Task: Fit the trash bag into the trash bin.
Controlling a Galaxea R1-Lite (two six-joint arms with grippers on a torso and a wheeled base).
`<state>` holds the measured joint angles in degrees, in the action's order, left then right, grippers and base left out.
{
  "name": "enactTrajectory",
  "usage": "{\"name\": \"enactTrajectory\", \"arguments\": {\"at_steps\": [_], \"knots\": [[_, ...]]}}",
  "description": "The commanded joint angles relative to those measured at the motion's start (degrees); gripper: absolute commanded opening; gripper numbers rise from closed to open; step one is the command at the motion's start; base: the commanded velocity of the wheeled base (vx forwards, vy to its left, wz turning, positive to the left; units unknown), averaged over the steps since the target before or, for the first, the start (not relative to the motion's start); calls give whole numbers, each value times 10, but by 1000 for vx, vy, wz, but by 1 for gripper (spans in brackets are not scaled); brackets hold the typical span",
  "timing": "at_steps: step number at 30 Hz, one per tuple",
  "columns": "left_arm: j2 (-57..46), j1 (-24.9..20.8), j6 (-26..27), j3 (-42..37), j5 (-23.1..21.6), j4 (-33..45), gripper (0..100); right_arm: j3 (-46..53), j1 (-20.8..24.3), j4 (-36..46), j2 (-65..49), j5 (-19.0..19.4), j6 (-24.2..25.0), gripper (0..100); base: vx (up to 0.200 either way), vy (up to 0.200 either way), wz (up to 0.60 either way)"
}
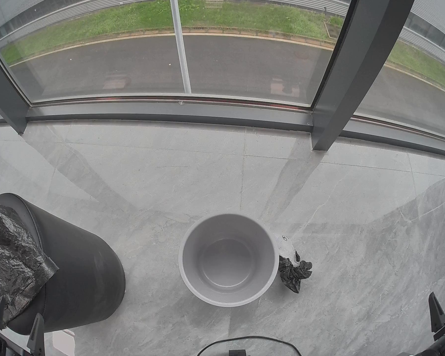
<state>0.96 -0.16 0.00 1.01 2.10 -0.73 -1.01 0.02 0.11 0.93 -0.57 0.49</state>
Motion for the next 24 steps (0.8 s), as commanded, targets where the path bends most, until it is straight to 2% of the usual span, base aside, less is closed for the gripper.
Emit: {"name": "enactTrajectory", "arguments": {"at_steps": [1, 3, 4, 6, 10, 11, 12, 13, 16, 17, 20, 23, 24], "knots": [[-10, 0, -6, -6, 3, -6, 100, 7, 1, -3, -9, 0, -5, 100, 0, 0, 0], [1, -3, -23, 28, 0, -8, 100, -5, 0, -12, -9, 0, 1, 100, 0, 0, 0], [33, -10, -69, 131, -3, 11, 100, -72, 2, -27, 2, 6, 15, 100, 0, 0, 0], [74, -31, -76, 185, -16, 47, 100, -133, 2, -17, 43, 7, 29, 100, 0, 0, 0], [94, -30, -58, 196, -35, 57, 100, -167, 2, -19, 87, 26, 29, 100, 0, 0, 0], [101, -32, -59, 196, -48, 64, 100, -181, 2, -20, 113, 57, 33, 100, 0, 0, 0], [101, -32, -59, 196, -48, 64, 100, -181, 2, -20, 113, 57, 33, 100, 0, 0, 0], [115, -35, -58, 194, -53, 66, 100, -198, 0, -22, 148, 80, 35, 100, 0, 0, 0], [155, -47, -51, 195, -68, 64, 100, -221, 3, -49, 208, 84, 40, 100, 0, 0, 0], [183, -52, -40, 200, -82, 64, 100, -232, 9, -76, 245, 84, 43, 100, 0, 0, 0], [266, -60, 58, 213, -97, 62, 100, -244, 30, -151, 323, 84, 53, 100, 0, 0, 0], [327, -60, 127, 223, -95, 51, 100, -244, 41, -177, 367, 84, 52, 100, 0, 0, 0], [329, -60, 131, 223, -95, 51, 100, -244, 41, -178, 369, 84, 52, 100, 0, 0, 0]]}}
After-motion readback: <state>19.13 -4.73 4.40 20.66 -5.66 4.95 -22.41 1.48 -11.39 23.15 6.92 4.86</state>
